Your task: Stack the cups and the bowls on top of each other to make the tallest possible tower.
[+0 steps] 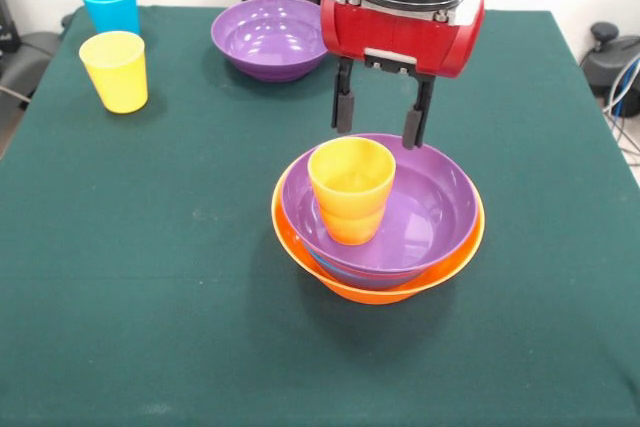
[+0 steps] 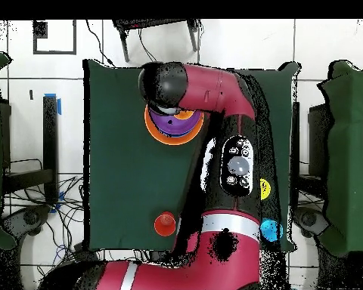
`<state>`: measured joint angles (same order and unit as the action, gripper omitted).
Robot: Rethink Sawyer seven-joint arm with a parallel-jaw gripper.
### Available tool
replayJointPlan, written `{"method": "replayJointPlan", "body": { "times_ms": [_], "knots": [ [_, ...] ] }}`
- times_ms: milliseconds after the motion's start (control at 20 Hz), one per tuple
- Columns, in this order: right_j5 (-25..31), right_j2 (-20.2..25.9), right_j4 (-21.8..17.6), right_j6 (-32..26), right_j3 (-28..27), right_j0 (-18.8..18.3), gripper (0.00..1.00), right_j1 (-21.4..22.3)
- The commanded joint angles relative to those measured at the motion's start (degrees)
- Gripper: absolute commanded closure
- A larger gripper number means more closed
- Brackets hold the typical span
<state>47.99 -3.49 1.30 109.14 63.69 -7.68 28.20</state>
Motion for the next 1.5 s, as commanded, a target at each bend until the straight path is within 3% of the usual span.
{"method": "replayJointPlan", "body": {
  "times_ms": [50,650,1500],
  "knots": [
    [-0.6,3.5,-2.5,2.5,3.6,1.7,0.00,-3.6],
    [-1.9,1.9,-2.4,5.4,2.8,3.4,0.00,-4.8],
    [-2.9,3.8,-0.5,3.9,5.1,1.6,0.00,-4.6]
  ]
}}
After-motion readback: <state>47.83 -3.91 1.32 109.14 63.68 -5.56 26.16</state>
